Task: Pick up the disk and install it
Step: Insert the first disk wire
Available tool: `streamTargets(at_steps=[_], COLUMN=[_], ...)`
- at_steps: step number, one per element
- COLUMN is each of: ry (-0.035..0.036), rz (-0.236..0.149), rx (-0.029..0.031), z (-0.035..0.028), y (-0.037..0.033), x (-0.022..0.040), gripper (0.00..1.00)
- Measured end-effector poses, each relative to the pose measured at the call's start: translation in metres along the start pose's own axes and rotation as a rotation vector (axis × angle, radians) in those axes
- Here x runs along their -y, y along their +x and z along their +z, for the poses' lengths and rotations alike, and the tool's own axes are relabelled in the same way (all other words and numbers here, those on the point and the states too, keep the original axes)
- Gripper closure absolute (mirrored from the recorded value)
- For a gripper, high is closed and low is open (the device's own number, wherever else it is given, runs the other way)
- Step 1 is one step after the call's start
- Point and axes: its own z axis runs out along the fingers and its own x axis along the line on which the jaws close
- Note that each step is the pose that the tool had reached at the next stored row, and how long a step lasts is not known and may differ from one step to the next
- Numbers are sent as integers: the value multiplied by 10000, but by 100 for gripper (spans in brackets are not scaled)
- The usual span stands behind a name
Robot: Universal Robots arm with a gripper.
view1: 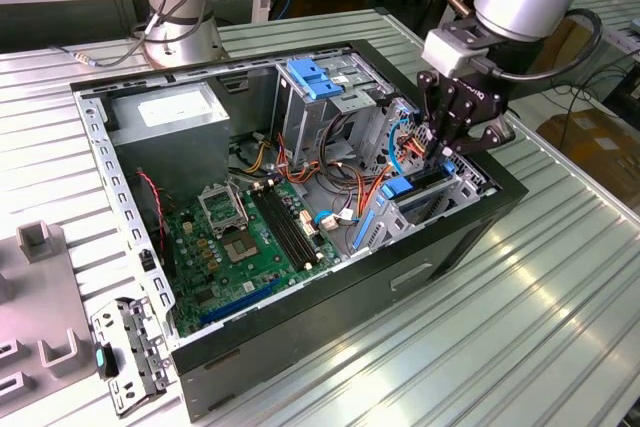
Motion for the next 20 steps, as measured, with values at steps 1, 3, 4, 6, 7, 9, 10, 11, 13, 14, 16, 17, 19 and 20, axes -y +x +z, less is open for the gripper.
streamTargets(at_steps=[1, 3, 4, 6, 7, 9, 10, 11, 13, 14, 16, 17, 19, 20], ry=[0, 0, 0, 0, 0, 0, 0, 0, 0, 0, 0, 0, 0, 0], rz=[1, 0, 0, 0, 0, -1, -1, 0, 0, 0, 0, 0, 0, 0], rx=[2, 3, 3, 1, 3, 2, 2, 2, 2, 1, 3, 0, 4, 2], z=[2, 4, 6, 8, 9, 16, 19, 22, 30, 35, 52, 57, 75, 90], y=[3, 12, 17, 30, 32, 33, 32, 32, 32, 32, 32, 31, 31, 31], x=[-2, -4, -4, -5, -5, -9, -10, -10, -10, -10, -10, -10, -10, -10], gripper=[84, 84, 84, 84, 84, 84, 84, 84, 84, 84, 84, 84, 84, 84])
